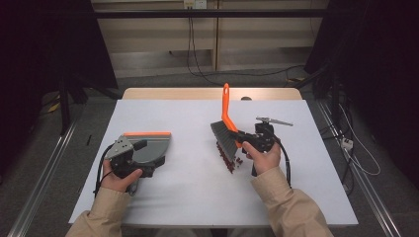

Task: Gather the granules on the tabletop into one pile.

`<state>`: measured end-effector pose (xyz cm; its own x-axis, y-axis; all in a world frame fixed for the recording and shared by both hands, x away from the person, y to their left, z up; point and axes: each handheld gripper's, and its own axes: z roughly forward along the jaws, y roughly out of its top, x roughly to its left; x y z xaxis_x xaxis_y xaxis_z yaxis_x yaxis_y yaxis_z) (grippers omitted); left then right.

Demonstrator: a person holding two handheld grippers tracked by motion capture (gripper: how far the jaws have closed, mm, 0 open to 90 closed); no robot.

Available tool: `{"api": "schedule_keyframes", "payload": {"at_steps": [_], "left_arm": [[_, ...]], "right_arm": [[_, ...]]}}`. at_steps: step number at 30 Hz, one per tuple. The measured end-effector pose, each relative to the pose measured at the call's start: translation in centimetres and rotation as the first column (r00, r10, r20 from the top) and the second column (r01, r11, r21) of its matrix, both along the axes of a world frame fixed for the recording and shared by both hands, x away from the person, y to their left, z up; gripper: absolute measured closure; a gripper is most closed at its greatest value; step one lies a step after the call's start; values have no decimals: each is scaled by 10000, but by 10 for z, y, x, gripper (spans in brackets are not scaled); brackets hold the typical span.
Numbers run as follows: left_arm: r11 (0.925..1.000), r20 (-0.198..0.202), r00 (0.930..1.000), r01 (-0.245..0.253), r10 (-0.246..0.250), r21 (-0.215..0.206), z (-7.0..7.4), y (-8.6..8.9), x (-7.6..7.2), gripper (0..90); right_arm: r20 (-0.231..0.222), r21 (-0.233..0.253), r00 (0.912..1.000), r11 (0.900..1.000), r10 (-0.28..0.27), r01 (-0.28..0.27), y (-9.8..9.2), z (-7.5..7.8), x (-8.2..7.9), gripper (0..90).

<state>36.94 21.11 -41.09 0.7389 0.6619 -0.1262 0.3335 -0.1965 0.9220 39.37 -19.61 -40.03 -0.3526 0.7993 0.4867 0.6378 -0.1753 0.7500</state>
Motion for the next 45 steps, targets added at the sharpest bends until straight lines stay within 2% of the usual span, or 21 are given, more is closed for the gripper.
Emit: {"api": "schedule_keyframes", "payload": {"at_steps": [2, 4, 6, 8, 9, 12, 15, 17, 18, 19, 22, 26, 30, 33, 36, 37, 38, 39, 41, 42, 45], "left_arm": [[10000, -58, 10000, -5, 4, -99, 0, 0, 0, 47], [9999, 20, 9999, 163, -163, -21, 2, 0, -1, 48], [9997, 18, 10000, -27, 27, -246, 4, 2, -1, 45], [9998, 45, 10000, -27, 28, -219, 5, 2, -1, 46], [9998, 88, 10000, 32, -31, -184, 5, 2, -1, 46], [9999, -2, 10000, 38, -38, -122, 4, 1, 0, 46], [9999, -50, 9999, 100, -101, -88, 2, 0, 0, 46], [9999, -34, 9999, 105, -105, -65, 2, 0, 0, 45], [9999, -37, 10000, 80, -81, -80, 2, 0, 0, 45], [10000, -61, 10000, 60, -60, -71, 2, -1, 1, 45], [10000, -73, 9999, 78, -78, -2, 1, -1, 2, 45], [10000, -101, 9999, 61, -60, 55, 0, -2, 1, 45], [10000, -96, 10000, 17, -17, 44, 0, -1, 2, 45], [10000, -91, 10000, -13, 13, 44, 0, 0, 2, 45], [10000, -103, 9999, -54, 55, 52, 0, 0, 3, 45], [10000, -116, 9999, -30, 31, 66, 0, 0, 3, 45], [10000, -116, 9999, -30, 31, 66, 0, 0, 3, 45], [9999, -160, 9999, -44, 46, 110, 0, 0, 2, 45], [9999, -151, 9999, -48, 50, 113, 0, 0, 2, 45], [9999, -147, 9999, -63, 64, 90, 0, 0, 2, 45], [9999, -166, 9998, -62, 64, 101, 0, 0, 2, 45]], "right_arm": [[431, -742, 9988, 9971, 218, -185, -4, 2, 3, 714], [544, -942, 9974, 9947, 470, -417, -10, 0, 8, 714], [800, -1883, 9945, 9808, 674, -514, -14, 2, 13, 713], [1274, -2213, 9858, 9720, 1093, -792, -19, 2, 18, 714], [1317, -2433, 9845, 9665, 1159, -813, -20, 2, 20, 714], [1452, -3033, 9758, 9462, 1633, -1132, -22, -3, 28, 714], [1339, -3533, 9684, 9232, 2103, -1516, -21, -10, 35, 713], [1507, -3960, 9522, 8988, 2656, -1880, -19, -14, 39, 713], [1498, -4047, 9471, 8916, 2837, -2030, -19, -14, 41, 713], [1451, -4041, 9468, 8907, 2872, -2082, -19, -14, 43, 714], [1625, -4268, 9280, 8719, 3352, -2402, -17, -12, 48, 713], [1762, -4774, 8881, 8259, 4244, -3000, -15, -10, 57, 713], [1868, -4852, 8678, 8113, 4605, -3261, -14, -11, 64, 714], [1926, -4954, 8449, 7927, 4990, -3552, -13, -14, 68, 714], [2075, -4926, 8259, 7854, 5243, -3748, -11, -15, 71, 713], [2083, -4960, 8177, 7785, 5366, -3846, -11, -16, 72, 713], [2083, -4960, 8177, 7785, 5366, -3846, -11, -16, 72, 713], [2000, -5059, 8038, 7617, 5602, -4049, -9, -16, 74, 713], [2012, -5242, 7877, 7434, 5822, -4155, -7, -16, 77, 714], [2028, -5286, 7744, 7327, 5994, -4287, -7, -16, 78, 714], [2104, -5407, 7510, 7145, 6259, -4440, -4, -15, 82, 714]]}}
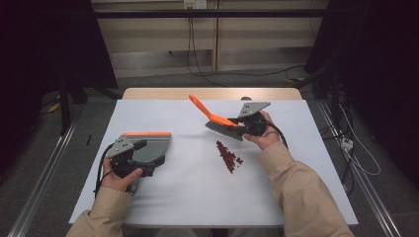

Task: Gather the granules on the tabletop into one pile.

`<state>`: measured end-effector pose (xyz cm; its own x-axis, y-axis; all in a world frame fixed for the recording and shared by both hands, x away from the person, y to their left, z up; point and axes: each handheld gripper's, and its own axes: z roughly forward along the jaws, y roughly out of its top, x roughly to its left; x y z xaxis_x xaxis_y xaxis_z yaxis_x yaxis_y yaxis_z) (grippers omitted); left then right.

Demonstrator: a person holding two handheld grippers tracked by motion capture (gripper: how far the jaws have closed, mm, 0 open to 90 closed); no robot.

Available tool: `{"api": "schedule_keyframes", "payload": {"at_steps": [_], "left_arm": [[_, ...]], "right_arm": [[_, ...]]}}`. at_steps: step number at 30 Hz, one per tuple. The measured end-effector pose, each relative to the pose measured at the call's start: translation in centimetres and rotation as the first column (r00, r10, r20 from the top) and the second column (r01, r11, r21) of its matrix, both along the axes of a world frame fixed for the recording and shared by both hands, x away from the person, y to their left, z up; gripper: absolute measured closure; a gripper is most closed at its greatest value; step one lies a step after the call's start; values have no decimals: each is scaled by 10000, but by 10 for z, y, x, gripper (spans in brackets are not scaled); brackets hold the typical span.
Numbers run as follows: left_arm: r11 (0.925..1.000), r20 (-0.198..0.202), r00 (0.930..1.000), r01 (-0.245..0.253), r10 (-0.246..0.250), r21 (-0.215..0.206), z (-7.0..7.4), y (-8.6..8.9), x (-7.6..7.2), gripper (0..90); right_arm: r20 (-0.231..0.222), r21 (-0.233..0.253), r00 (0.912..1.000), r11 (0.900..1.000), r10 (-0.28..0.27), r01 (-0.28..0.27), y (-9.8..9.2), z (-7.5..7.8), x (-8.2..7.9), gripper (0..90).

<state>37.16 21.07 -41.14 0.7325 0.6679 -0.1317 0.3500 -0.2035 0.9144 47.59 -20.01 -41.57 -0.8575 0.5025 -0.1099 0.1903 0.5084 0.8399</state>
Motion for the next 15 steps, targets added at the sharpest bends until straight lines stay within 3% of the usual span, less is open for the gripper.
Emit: {"api": "schedule_keyframes", "payload": {"at_steps": [3, 7, 11, 15], "left_arm": [[10000, -3, 10000, 14, -14, 5, -1, 0, 0, 45], [10000, -6, 10000, -62, 62, 29, -1, 1, 0, 45], [10000, 1, 10000, -83, 83, 31, -1, 1, 0, 45], [10000, 11, 10000, -40, 40, 26, -1, 1, 0, 45]], "right_arm": [[-54, -245, 9998, 9996, 171, -172, 4, -3, 3, 714], [-523, -323, 9981, 9989, 315, -332, 6, -10, 7, 713], [-954, -310, 9949, 9989, 317, -348, 9, -9, 7, 710], [-1358, -507, 9904, 9986, -244, 176, 12, -4, 7, 705]]}}
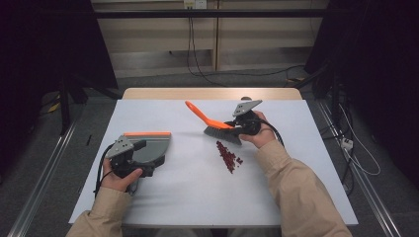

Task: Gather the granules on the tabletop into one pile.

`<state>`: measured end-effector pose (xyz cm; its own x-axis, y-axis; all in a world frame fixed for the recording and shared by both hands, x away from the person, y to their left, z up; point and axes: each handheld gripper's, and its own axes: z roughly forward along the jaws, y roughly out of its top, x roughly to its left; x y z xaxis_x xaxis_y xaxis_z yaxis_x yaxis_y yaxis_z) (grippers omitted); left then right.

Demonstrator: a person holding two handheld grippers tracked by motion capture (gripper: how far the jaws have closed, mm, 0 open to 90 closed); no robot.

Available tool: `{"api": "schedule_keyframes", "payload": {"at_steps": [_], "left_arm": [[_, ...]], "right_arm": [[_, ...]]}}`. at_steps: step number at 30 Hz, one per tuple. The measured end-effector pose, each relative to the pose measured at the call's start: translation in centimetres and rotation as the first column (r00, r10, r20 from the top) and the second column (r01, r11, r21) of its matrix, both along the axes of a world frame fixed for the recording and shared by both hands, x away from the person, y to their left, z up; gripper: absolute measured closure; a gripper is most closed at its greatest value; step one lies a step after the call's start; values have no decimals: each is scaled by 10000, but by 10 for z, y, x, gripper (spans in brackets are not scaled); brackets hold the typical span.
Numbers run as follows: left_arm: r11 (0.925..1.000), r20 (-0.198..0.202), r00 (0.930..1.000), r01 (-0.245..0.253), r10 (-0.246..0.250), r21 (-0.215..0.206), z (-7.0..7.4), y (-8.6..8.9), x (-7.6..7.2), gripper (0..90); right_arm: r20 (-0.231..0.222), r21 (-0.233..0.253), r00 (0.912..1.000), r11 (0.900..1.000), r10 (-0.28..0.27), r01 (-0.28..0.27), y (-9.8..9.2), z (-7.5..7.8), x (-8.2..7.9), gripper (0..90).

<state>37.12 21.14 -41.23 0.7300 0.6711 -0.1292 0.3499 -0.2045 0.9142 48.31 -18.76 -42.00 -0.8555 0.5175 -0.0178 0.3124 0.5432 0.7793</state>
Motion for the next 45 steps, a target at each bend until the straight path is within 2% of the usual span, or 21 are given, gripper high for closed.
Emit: {"api": "schedule_keyframes", "payload": {"at_steps": [2, 5, 8, 9, 10, 16, 19, 24, 34, 45], "left_arm": [[10000, 3, 10000, -2, 2, 4, 0, 0, 0, 45], [10000, -4, 10000, 6, -6, 4, 0, 0, 0, 45], [10000, -8, 10000, 5, -5, -8, 0, 0, 0, 45], [10000, -5, 10000, 1, -1, 4, 0, 0, 0, 45], [10000, -15, 10000, -20, 20, -1, 0, 0, 0, 45], [10000, -16, 10000, -26, 26, -6, 0, 1, 0, 45], [10000, -41, 10000, -51, 51, -1, -1, 1, 0, 45], [10000, -28, 10000, -64, 64, -8, -1, 1, 0, 45], [10000, -11, 10000, -59, 59, 4, -1, 0, 0, 45], [10000, 2, 10000, -70, 70, 15, -1, -1, 0, 45]], "right_arm": [[-210, 117, 9994, 9996, -258, 260, 2, 0, 0, 677], [-221, -4, 9989, 9991, -413, 413, 6, 0, 1, 621], [-279, -143, 9991, 9994, -319, 315, 11, 0, 4, 697], [-410, -69, 9987, 9995, -299, 296, 11, -1, 5, 703], [-325, -121, 9990, 9995, -307, 303, 12, -1, 5, 708], [-339, -437, 9982, 9977, 499, -514, 11, 1, 3, 713], [-237, -729, 9941, 9916, 1056, -1070, 9, 3, -1, 713], [-154, -760, 9878, 9849, 1551, -1558, 4, 3, -9, 713], [-51, -617, 9779, 9760, 2089, -2088, -5, 2, -26, 713], [8, -512, 9754, 9741, 2206, -2203, -11, 2, -41, 713]]}}
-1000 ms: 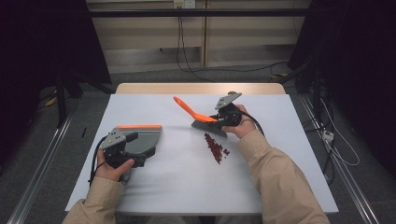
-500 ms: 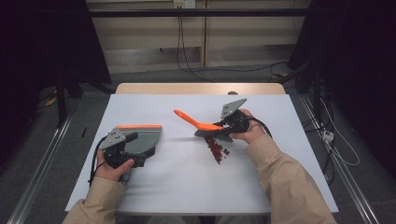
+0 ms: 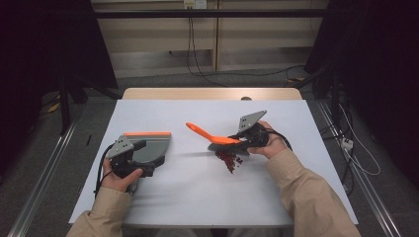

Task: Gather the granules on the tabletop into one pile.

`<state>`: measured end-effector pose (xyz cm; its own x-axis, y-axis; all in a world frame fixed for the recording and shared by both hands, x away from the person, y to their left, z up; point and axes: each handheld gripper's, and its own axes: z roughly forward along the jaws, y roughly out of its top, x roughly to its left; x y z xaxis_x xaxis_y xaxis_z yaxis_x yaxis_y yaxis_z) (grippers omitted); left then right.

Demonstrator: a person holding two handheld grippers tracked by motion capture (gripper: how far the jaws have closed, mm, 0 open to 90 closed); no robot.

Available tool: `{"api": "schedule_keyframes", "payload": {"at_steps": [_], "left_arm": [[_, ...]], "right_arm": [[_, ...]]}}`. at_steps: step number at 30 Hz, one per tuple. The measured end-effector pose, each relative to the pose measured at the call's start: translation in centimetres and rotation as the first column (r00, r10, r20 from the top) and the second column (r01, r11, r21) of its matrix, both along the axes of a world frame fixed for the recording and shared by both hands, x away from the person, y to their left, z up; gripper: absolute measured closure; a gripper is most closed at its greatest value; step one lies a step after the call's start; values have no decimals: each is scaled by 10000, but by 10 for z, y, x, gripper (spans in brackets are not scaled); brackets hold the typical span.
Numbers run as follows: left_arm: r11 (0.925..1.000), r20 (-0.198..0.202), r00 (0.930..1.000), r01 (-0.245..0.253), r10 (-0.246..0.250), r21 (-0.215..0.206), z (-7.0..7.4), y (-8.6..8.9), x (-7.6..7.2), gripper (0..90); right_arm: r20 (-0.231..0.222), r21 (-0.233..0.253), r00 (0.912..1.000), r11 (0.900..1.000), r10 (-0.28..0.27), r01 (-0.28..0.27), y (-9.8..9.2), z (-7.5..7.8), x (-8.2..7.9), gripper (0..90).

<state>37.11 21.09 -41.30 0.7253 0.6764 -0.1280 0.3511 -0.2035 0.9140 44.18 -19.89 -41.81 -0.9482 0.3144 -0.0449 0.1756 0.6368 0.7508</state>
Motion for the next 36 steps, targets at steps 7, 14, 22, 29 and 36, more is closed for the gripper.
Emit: {"api": "schedule_keyframes", "payload": {"at_steps": [7, 14, 22, 29, 36], "left_arm": [[9999, -1, 10000, 51, -51, 90, 0, -1, 0, 45], [9999, 9, 10000, 47, -47, 121, 0, -2, 0, 46], [9999, 2, 10000, 61, -61, 129, 0, -2, 0, 46], [9999, -10, 10000, 67, -67, 103, -1, -1, 0, 45], [9999, -12, 9999, 116, -116, 85, -1, -2, 0, 45]], "right_arm": [[78, 169, 10000, 9999, 35, -36, -2, -1, -9, 713], [101, 229, 9996, 9994, 256, -258, 2, -1, -13, 713], [94, 309, 9999, 9995, 100, -103, 4, 1, -15, 713], [-5, 1010, 9954, 9903, -957, 953, 3, 7, -14, 713], [-568, 1474, 9677, 9565, -2458, 2516, 10, 20, -22, 713]]}}
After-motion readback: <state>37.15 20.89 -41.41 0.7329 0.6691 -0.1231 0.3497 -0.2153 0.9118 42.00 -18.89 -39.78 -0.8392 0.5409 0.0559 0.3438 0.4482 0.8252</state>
